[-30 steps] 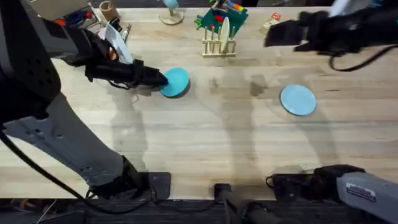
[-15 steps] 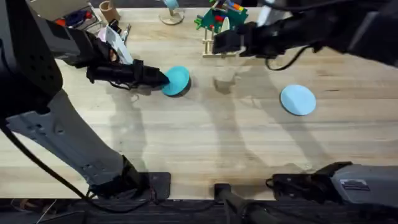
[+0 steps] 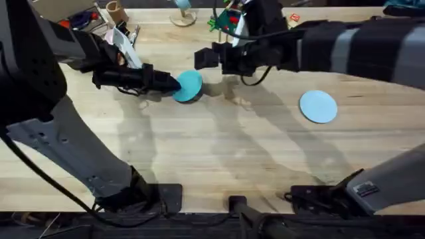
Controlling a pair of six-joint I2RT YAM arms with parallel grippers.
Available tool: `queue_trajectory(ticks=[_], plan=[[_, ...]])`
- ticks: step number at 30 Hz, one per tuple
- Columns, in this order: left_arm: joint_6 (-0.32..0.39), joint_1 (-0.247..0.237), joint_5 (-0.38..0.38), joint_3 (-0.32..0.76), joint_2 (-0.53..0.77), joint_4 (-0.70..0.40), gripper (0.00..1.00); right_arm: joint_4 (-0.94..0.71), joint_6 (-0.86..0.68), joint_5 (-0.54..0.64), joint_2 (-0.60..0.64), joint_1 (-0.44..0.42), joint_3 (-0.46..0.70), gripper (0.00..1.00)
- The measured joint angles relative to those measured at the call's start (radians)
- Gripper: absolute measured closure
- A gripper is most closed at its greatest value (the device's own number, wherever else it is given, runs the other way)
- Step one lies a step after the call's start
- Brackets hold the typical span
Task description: Pick up the plates from the table one by one and place each into a slot on the dish rack.
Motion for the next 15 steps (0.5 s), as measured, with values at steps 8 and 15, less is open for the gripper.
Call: queue_trajectory(ticks=[8, 15], plan=[[0.000, 0.000, 0.000, 0.000, 0.000, 0.000, 0.959, 0.133, 0.133, 0.001, 0.089, 0.053, 0.001, 0.016], [0.000, 0.000, 0.000, 0.000, 0.000, 0.000, 0.959, 0.172, 0.207, 0.001, 0.138, 0.105, 0.001, 0.139]])
